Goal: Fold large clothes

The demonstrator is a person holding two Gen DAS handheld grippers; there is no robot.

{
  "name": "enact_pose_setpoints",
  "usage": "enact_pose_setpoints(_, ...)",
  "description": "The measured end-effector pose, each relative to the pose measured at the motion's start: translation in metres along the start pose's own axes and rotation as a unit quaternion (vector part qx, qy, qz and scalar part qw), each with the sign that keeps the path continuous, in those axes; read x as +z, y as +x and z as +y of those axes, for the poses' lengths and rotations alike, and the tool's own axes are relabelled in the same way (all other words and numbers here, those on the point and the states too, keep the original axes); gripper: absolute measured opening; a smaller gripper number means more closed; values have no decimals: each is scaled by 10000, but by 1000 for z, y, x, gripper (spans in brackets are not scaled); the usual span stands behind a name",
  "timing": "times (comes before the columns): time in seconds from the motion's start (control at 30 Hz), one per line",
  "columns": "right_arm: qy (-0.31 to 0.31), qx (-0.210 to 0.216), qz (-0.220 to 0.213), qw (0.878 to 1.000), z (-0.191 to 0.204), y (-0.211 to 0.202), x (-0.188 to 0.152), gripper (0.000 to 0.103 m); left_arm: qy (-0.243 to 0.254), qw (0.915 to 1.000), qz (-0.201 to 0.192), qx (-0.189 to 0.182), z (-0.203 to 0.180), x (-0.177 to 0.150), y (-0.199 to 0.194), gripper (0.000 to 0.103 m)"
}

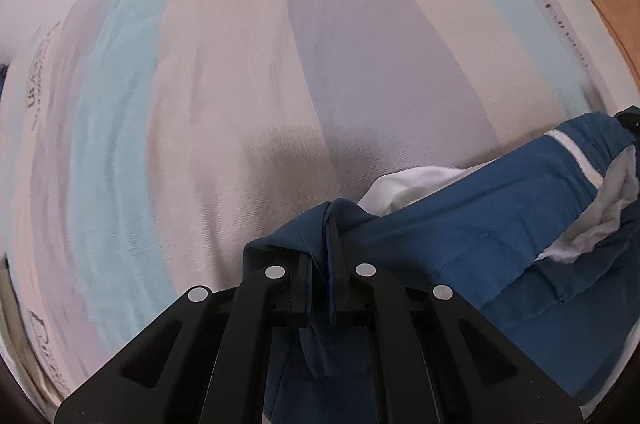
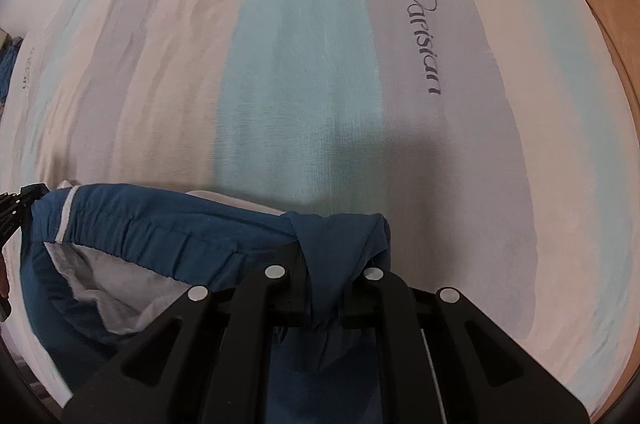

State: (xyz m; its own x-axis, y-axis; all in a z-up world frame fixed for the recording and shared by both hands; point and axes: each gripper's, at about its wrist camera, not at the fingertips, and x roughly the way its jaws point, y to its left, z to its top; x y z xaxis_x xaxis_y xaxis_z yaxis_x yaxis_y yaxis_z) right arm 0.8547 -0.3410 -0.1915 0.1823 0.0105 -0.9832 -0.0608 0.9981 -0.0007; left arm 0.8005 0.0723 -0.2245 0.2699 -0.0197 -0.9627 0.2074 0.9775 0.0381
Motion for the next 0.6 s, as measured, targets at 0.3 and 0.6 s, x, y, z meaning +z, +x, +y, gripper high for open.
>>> enact_pose_setpoints(0.3,-349,-270,-91,9990,14,21,6,7,-159,9999,62,13,-2,2,27,6)
enact_pose_setpoints(0.6,-426,59,-591,9973,16,-14,3,40,-278,9990,-327,-151,-5,6,-19,57)
